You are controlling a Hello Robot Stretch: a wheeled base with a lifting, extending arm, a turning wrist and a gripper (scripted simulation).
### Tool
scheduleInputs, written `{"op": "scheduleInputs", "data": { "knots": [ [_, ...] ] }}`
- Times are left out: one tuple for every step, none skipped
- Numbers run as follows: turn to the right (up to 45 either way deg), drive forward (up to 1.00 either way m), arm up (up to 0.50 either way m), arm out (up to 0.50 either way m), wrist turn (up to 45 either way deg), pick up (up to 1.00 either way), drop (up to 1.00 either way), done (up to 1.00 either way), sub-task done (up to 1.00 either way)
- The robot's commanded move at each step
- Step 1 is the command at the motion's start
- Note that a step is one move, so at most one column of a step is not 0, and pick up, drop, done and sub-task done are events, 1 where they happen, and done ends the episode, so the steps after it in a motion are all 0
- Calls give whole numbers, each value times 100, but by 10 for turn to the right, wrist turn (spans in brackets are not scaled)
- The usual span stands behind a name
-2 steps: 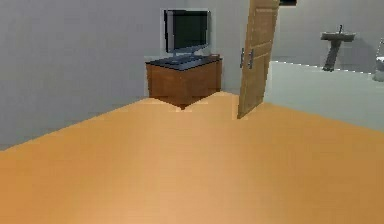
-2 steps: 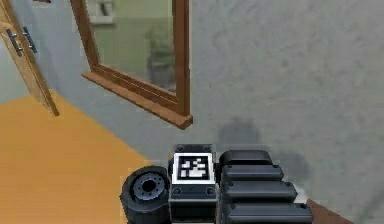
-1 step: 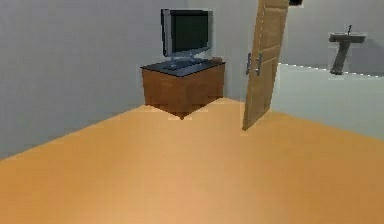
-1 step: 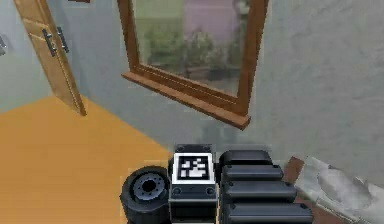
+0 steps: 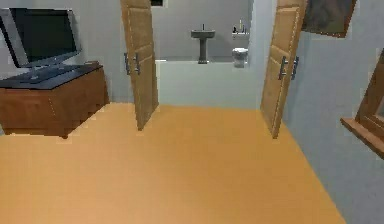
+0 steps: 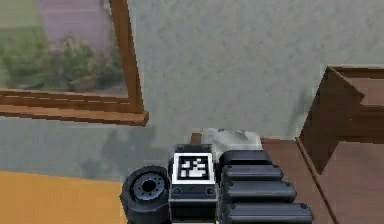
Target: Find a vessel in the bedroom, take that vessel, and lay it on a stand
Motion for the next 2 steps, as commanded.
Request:
{"op": "scheduleInputs", "data": {
  "knots": [
    [0, 100, 0, 0, 0, 0, 0, 0, 0],
    [0, 100, 0, 0, 0, 0, 0, 0, 0]
  ]
}}
